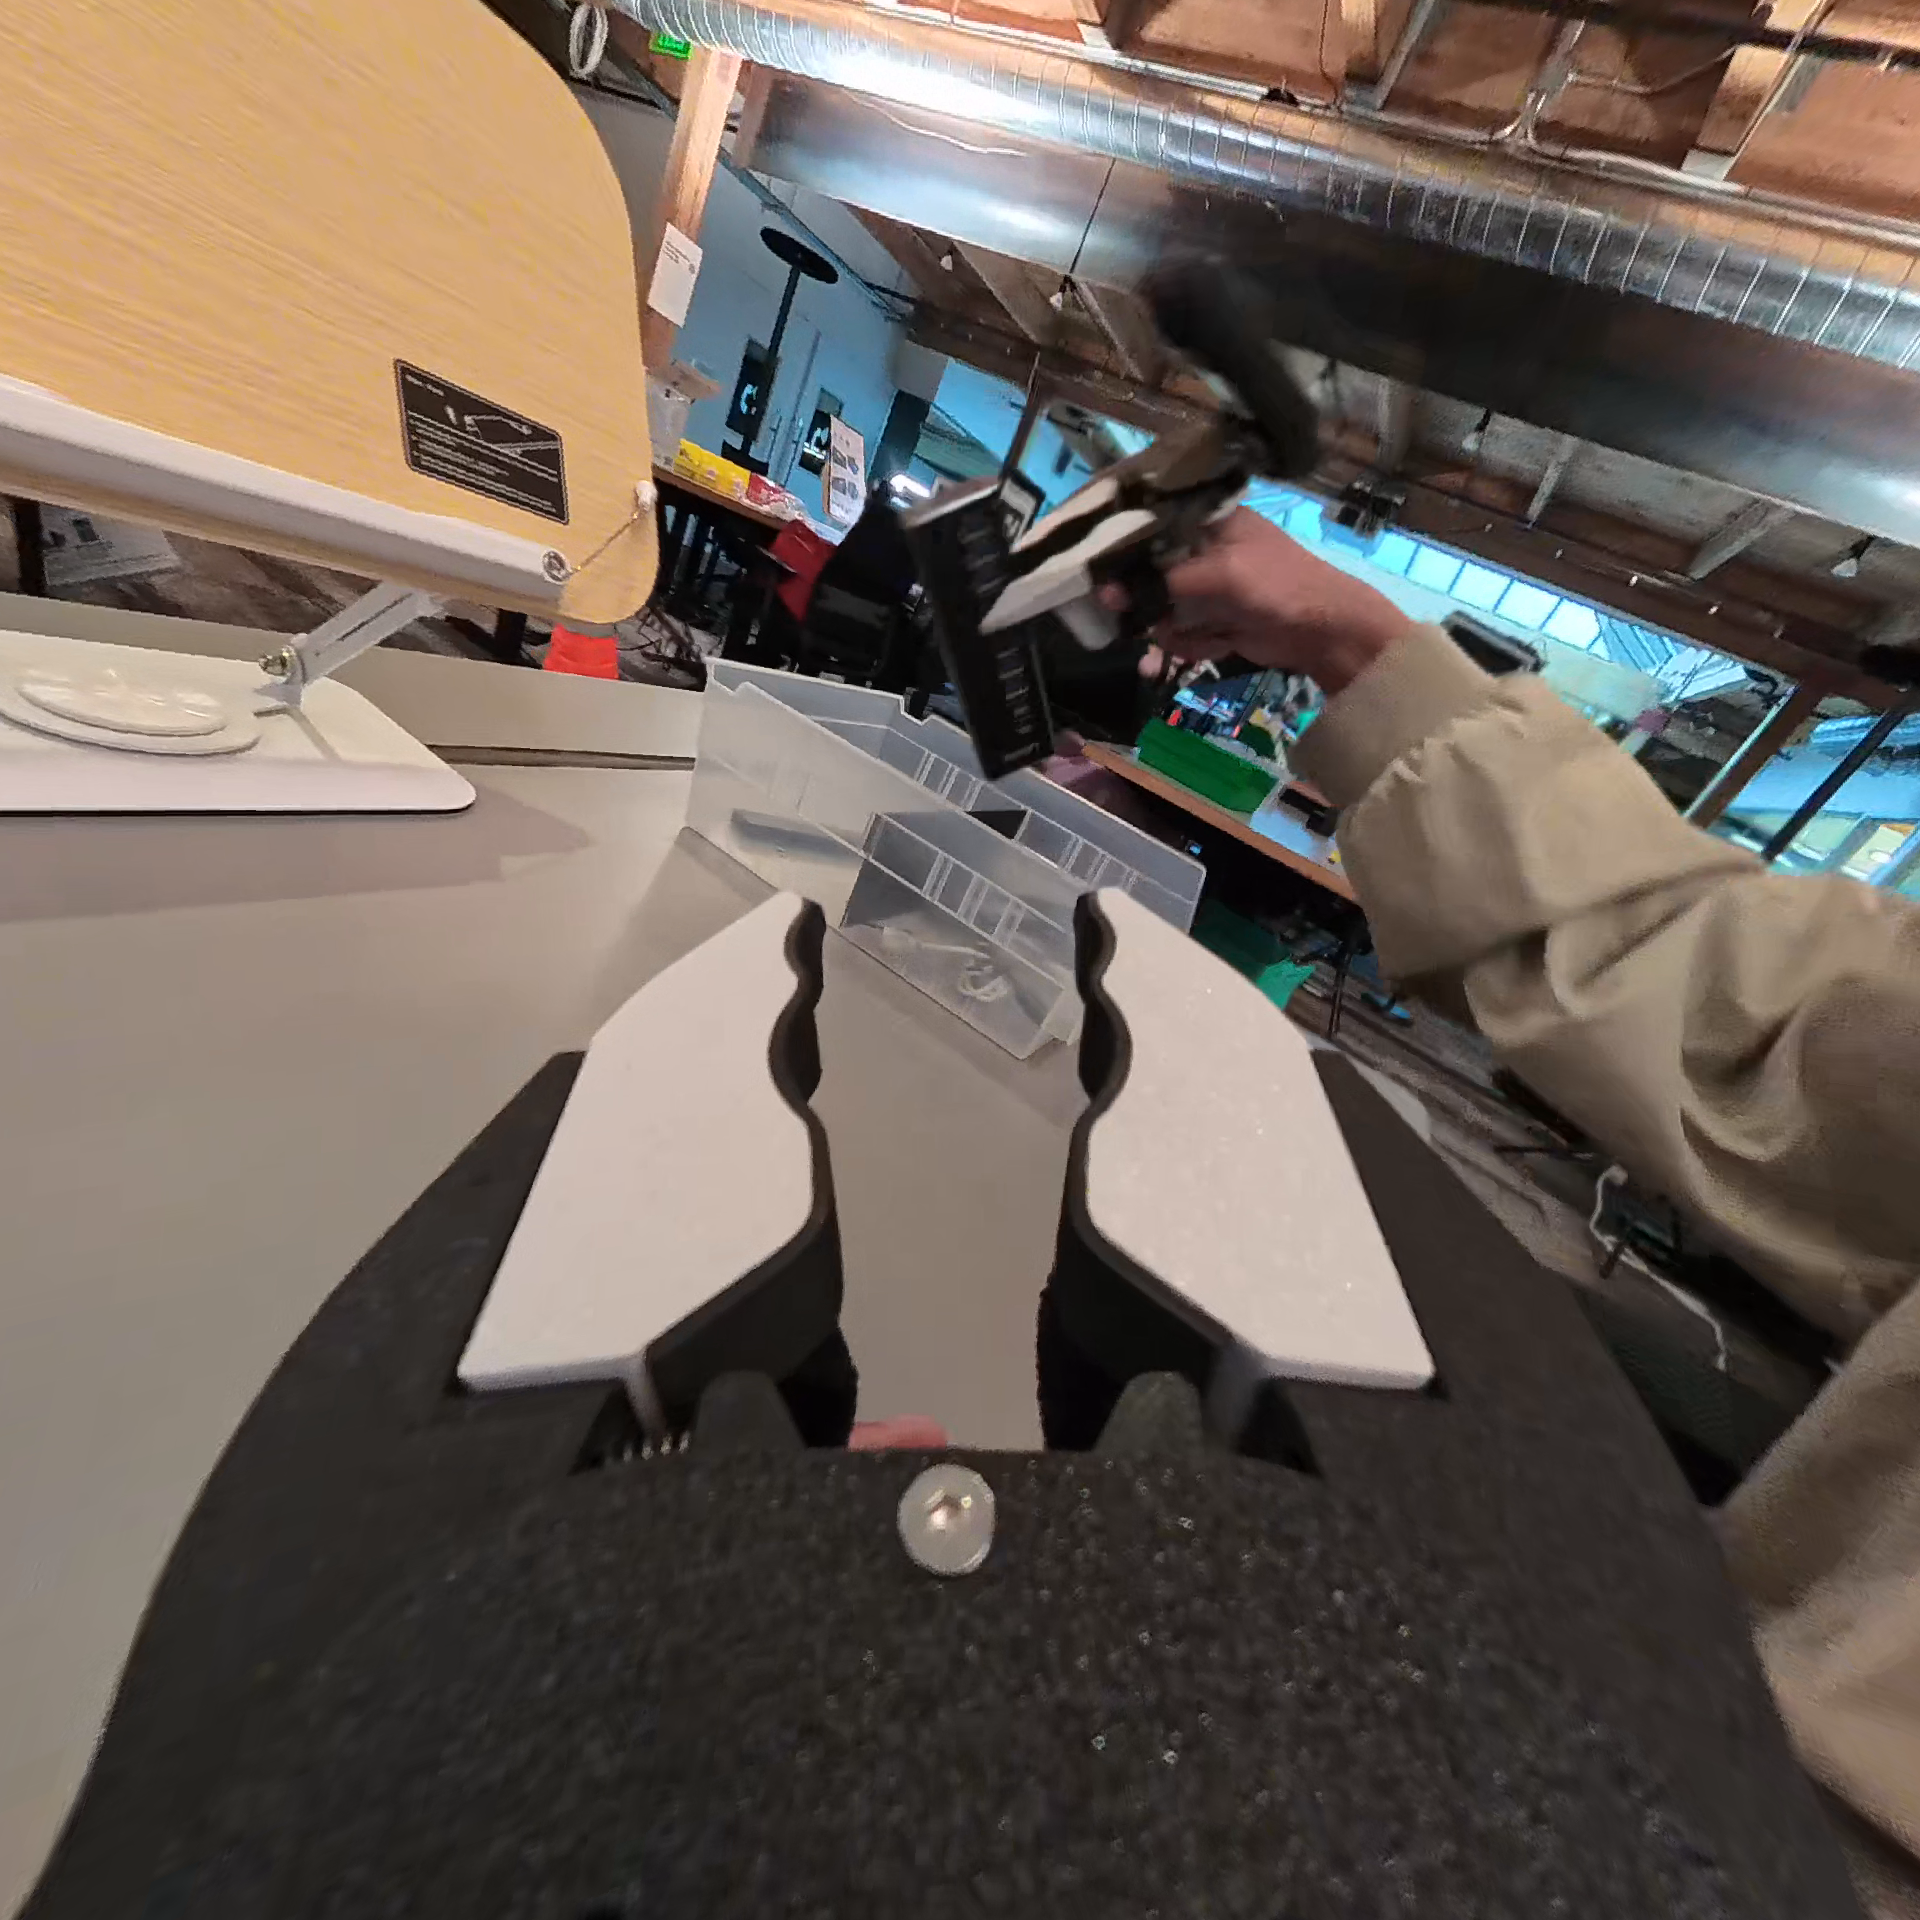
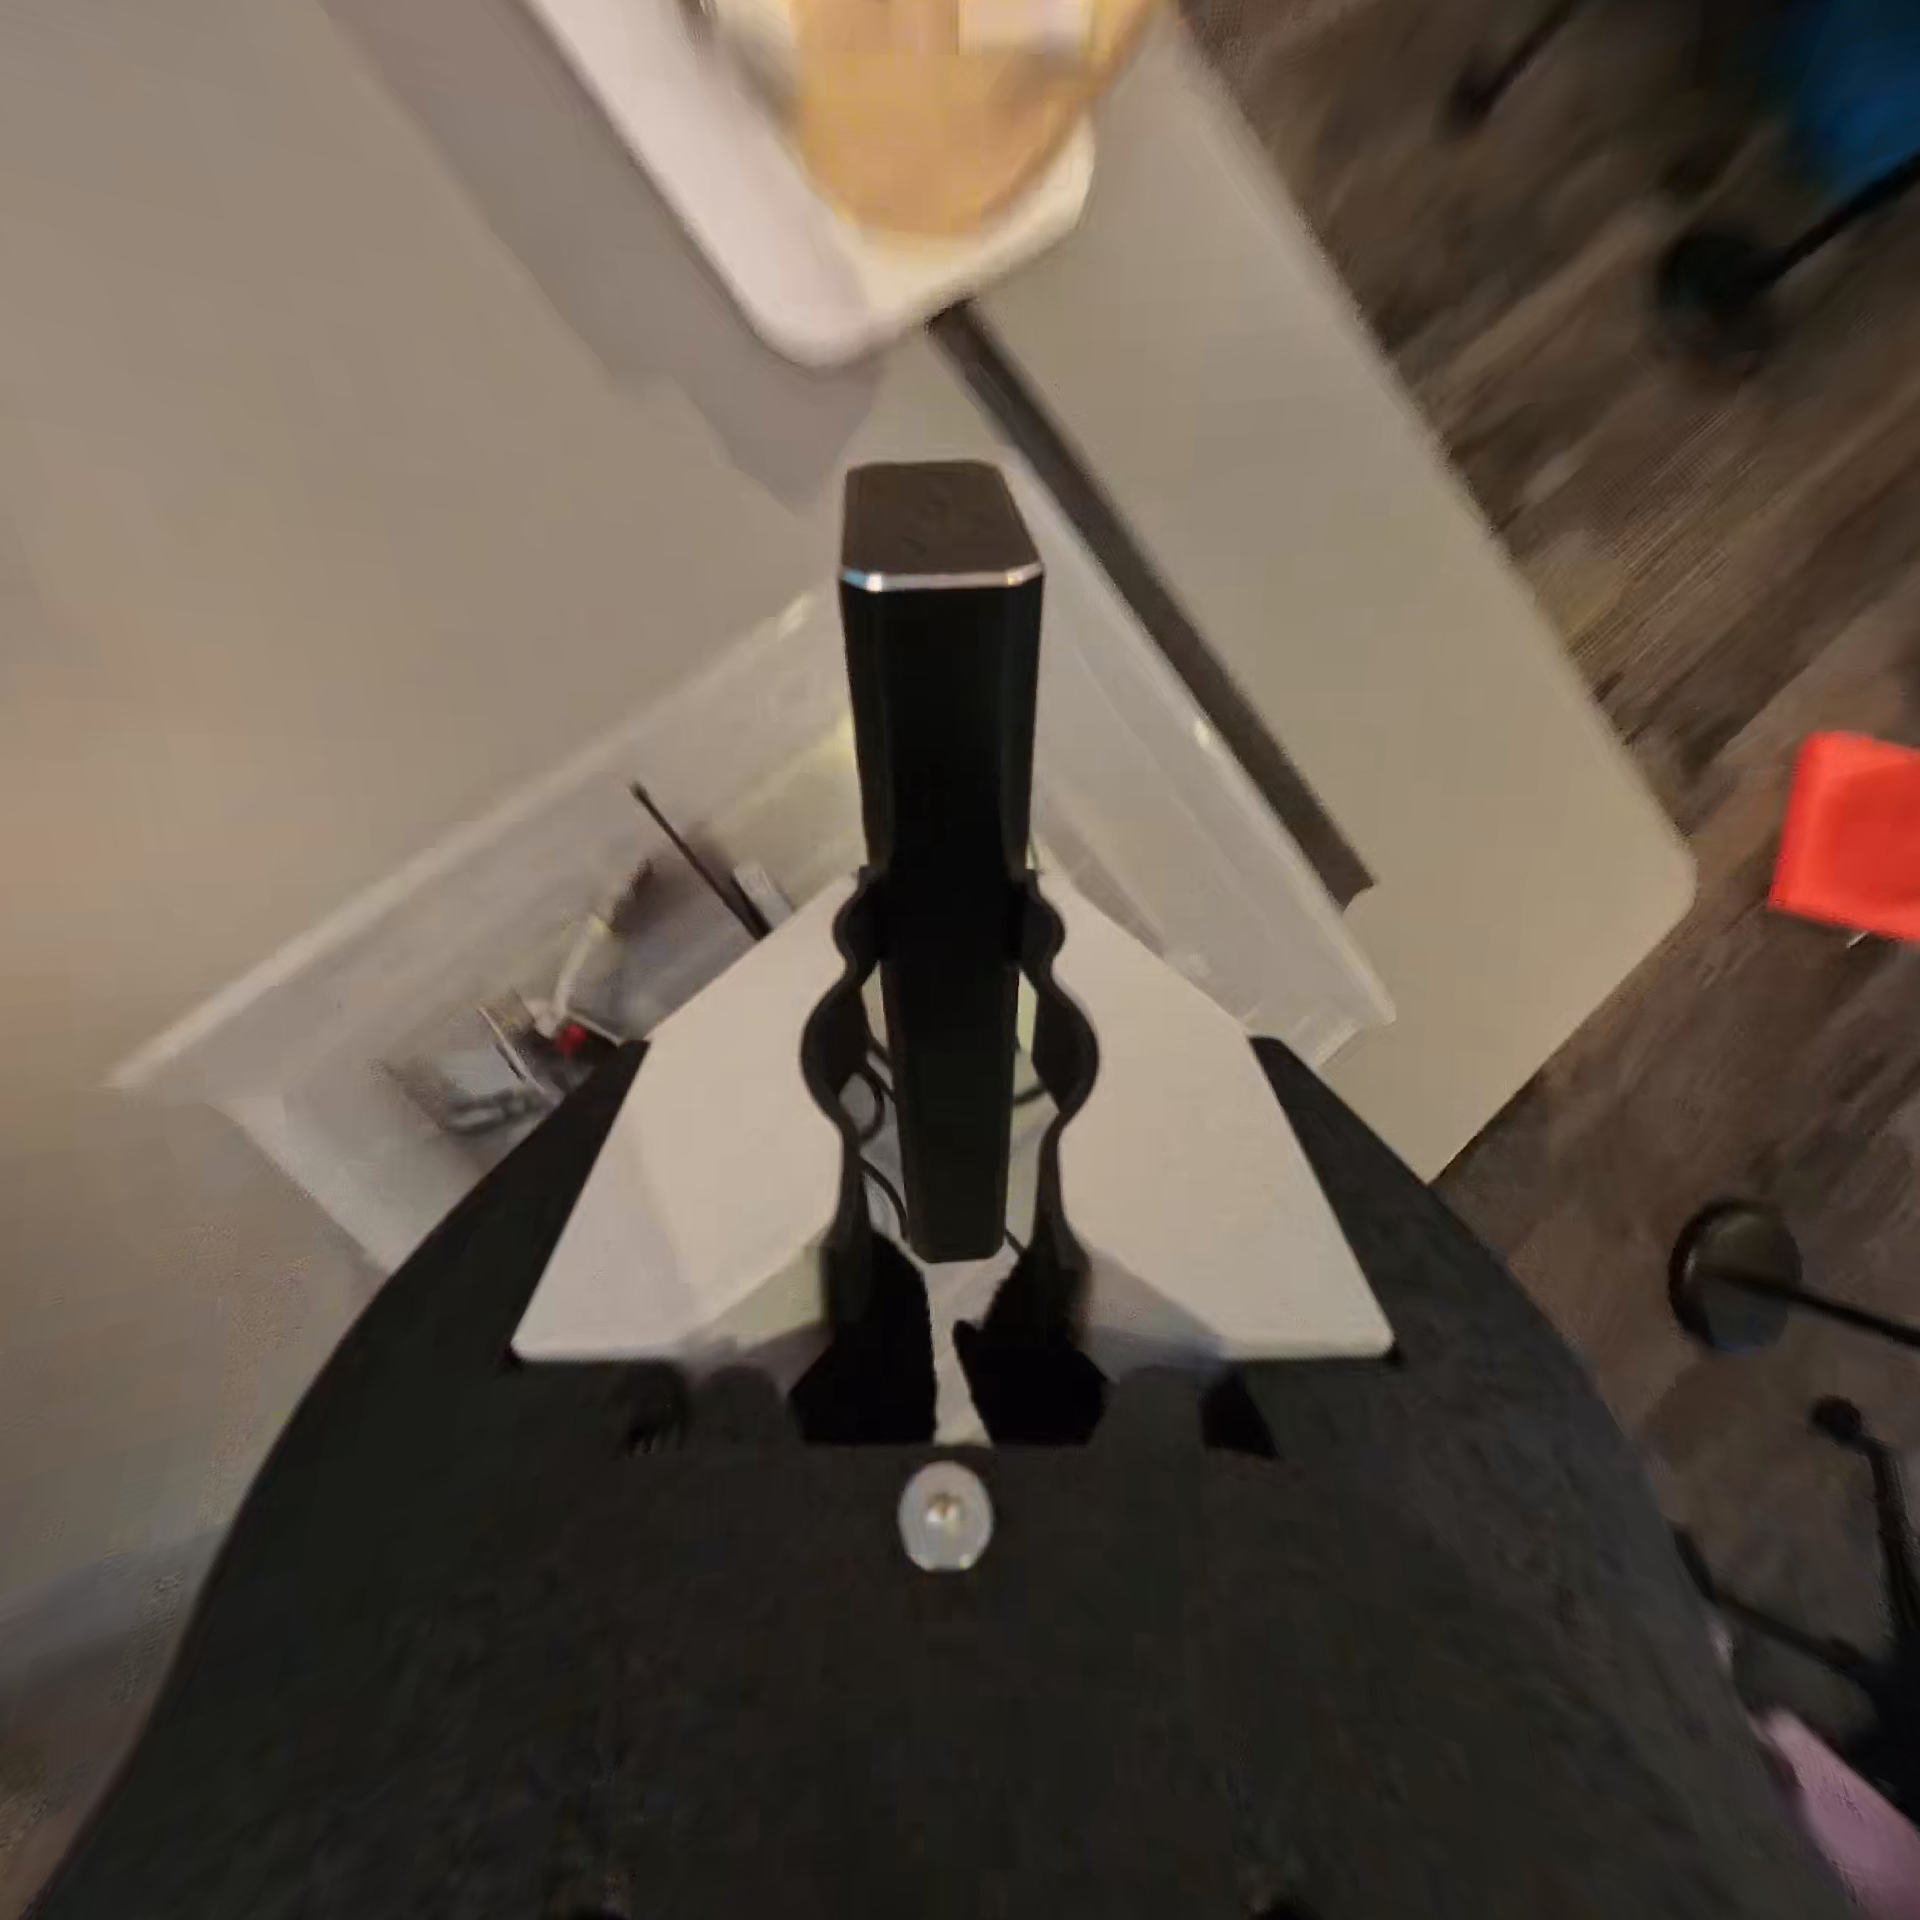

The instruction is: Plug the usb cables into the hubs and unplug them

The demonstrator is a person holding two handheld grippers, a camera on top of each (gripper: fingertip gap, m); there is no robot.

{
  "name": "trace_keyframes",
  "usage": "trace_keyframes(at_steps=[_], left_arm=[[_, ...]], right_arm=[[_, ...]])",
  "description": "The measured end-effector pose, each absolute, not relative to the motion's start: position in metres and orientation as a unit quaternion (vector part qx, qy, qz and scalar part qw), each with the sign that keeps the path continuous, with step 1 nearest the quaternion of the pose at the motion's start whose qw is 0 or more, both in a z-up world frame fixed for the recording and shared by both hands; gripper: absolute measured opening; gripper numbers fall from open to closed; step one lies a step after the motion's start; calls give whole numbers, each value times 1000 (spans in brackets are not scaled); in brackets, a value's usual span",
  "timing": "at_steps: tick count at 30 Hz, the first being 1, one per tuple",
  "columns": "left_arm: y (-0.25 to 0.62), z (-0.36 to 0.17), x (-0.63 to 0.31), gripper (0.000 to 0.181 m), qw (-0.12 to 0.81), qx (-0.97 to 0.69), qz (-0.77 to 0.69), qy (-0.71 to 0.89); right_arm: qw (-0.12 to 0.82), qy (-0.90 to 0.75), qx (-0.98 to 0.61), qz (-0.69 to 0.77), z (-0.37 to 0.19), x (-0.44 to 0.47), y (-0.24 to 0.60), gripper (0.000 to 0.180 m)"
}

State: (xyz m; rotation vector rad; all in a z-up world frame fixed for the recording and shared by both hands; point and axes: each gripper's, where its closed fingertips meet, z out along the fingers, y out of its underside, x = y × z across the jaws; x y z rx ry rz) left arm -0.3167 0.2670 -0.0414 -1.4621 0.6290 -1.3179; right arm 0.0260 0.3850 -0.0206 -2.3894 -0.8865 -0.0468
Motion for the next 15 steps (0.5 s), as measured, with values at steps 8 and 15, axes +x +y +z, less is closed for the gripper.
trace_keyframes(at_steps=[8, 15], left_arm=[[267, -51, -314, 37, 533, -626, -475, 314], [265, -61, -340, 43, 527, -679, -420, 293]], right_arm=[[41, -372, -927, 6, -131, 29, 409, 26], [6, -407, -913, -30, -173, 27, 409, 26]])
